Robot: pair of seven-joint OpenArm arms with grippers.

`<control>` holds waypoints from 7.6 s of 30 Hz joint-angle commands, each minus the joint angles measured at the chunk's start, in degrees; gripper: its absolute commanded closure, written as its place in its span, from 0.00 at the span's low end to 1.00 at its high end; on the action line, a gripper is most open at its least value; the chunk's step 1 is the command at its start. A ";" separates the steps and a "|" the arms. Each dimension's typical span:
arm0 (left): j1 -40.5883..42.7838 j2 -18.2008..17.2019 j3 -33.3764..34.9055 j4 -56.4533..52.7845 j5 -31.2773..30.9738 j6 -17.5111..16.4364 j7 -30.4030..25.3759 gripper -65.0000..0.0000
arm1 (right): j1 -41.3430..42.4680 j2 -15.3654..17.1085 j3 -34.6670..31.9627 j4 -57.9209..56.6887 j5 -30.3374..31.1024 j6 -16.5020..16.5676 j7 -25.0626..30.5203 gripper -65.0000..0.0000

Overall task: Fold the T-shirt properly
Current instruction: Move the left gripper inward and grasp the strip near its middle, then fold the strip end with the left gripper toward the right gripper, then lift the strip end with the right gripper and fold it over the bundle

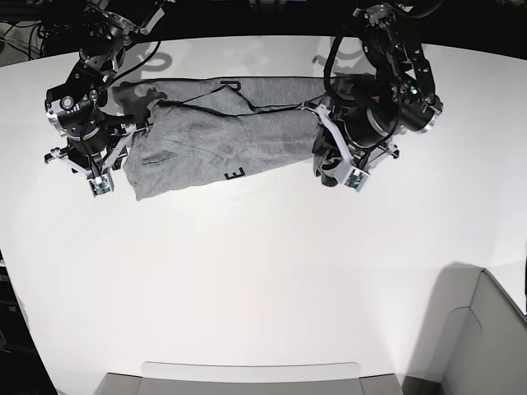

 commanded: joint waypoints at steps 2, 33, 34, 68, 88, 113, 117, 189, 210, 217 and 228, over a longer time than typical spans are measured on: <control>-0.50 0.18 0.19 0.60 -1.03 0.29 -0.86 1.00 | 0.82 0.33 -0.10 0.86 0.31 0.62 1.18 0.71; -0.68 1.06 0.28 -9.33 -0.94 0.29 -0.86 1.00 | 0.91 0.33 -0.45 0.51 0.31 0.62 1.18 0.71; -0.68 1.15 0.28 -9.33 -0.94 0.29 -0.99 1.00 | 0.82 0.33 -0.45 0.51 0.31 0.62 1.18 0.71; -0.33 -3.34 -15.02 -9.15 -27.67 0.20 -0.86 1.00 | 1.00 1.13 -0.10 -1.43 0.40 0.62 1.18 0.71; 3.10 -3.87 0.63 -14.78 -17.56 -0.24 -2.31 1.00 | 2.67 1.30 -0.01 -0.99 0.48 0.62 1.18 0.71; 3.01 -13.71 -5.43 -1.24 -23.62 28.07 -4.07 1.00 | 0.29 1.30 -0.10 2.53 24.13 0.62 0.74 0.71; 5.65 -14.59 -5.08 -1.51 -23.53 29.04 -8.73 1.00 | 0.12 3.06 -0.01 2.53 31.61 0.62 -5.94 0.71; 7.14 -15.29 2.04 -3.35 -23.53 28.95 -9.96 1.00 | 7.68 14.66 -7.22 -32.29 57.45 -12.87 -9.11 1.00; 7.14 -15.38 -1.30 -3.26 -23.62 29.04 -9.43 1.00 | 13.66 27.59 -1.07 -41.78 56.92 -16.56 -4.53 1.00; 7.67 -15.38 -8.95 -3.53 -23.62 28.95 -8.82 1.00 | 13.48 23.81 -1.33 -32.29 46.20 -16.56 -4.89 1.00; 7.23 -15.38 -10.53 -3.62 -23.62 28.95 -5.04 1.00 | 8.38 14.31 -6.87 -11.19 30.46 -16.56 -4.71 1.00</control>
